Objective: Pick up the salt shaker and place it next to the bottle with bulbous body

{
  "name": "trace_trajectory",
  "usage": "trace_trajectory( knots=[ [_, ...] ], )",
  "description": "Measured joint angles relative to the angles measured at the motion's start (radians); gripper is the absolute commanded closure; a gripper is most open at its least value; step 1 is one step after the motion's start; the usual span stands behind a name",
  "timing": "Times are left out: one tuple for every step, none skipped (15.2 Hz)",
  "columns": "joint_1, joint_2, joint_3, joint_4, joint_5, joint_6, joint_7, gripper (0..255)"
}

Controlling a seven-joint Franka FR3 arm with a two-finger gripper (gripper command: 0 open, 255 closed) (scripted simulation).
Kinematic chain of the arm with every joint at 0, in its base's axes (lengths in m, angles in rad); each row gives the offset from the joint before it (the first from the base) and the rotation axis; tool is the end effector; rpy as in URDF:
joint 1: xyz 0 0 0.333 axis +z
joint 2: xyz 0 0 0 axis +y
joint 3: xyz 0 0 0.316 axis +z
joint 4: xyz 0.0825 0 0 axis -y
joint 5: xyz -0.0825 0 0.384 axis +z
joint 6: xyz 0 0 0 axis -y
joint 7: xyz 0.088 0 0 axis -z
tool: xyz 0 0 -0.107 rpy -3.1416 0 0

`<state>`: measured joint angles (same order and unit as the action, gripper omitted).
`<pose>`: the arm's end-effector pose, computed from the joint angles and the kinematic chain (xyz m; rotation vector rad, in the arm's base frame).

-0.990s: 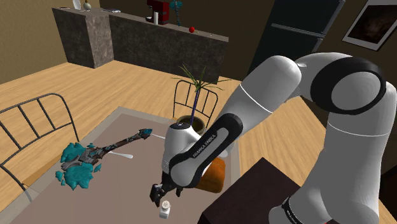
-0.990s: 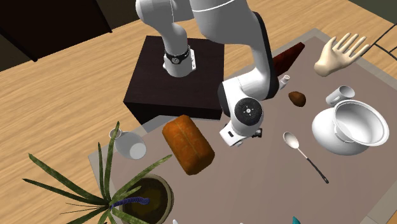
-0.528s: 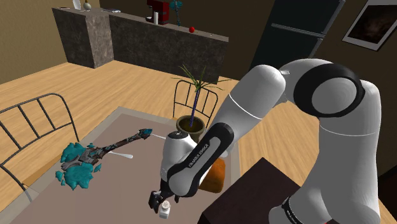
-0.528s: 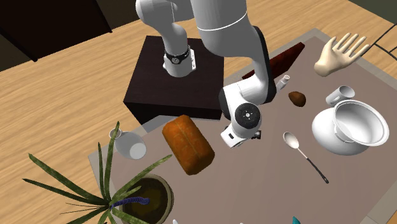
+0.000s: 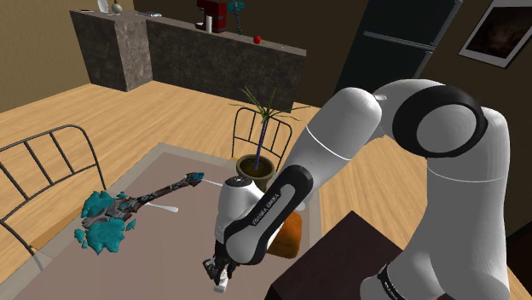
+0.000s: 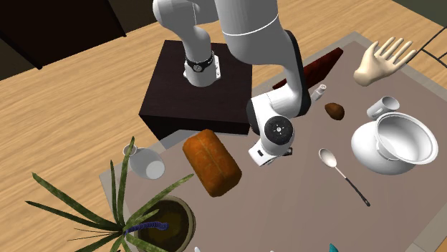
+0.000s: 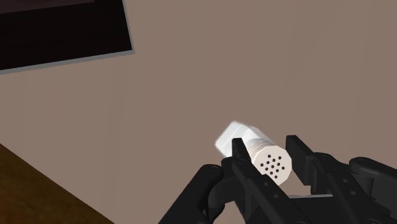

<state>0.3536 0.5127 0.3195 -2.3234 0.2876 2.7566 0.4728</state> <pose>0.3932 0.3150 0.1240 -2.9485 0.1550 0.2960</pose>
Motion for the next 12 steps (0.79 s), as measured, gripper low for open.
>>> trace_trajectory(
  knots=[
    [0.000, 0.000, 0.000, 0.000, 0.000, 0.000, 0.000, 255],
    [0.000, 0.000, 0.000, 0.000, 0.000, 0.000, 0.000, 255],
    [0.000, 0.000, 0.000, 0.000, 0.000, 0.000, 0.000, 255],
    [0.000, 0.000, 0.000, 0.000, 0.000, 0.000, 0.000, 255],
    [0.000, -0.001, 0.000, 0.000, 0.000, 0.000, 0.000, 255],
    [0.000, -0.001, 0.000, -0.001, 0.000, 0.000, 0.000, 255],
    [0.000, -0.001, 0.000, -0.001, 0.000, -0.001, 0.000, 255],
    [0.000, -0.001, -0.001, 0.000, 0.000, -0.001, 0.000, 255],
    [-0.001, -0.007, 0.001, -0.002, 0.001, -0.005, 0.001, 255],
    [-0.003, -0.018, 0.002, -0.004, 0.001, -0.014, 0.002, 255],
    [-0.004, -0.030, 0.003, -0.007, 0.002, -0.022, 0.004, 255],
    [-0.005, -0.043, 0.005, -0.009, 0.003, -0.033, 0.006, 255]
  ],
)
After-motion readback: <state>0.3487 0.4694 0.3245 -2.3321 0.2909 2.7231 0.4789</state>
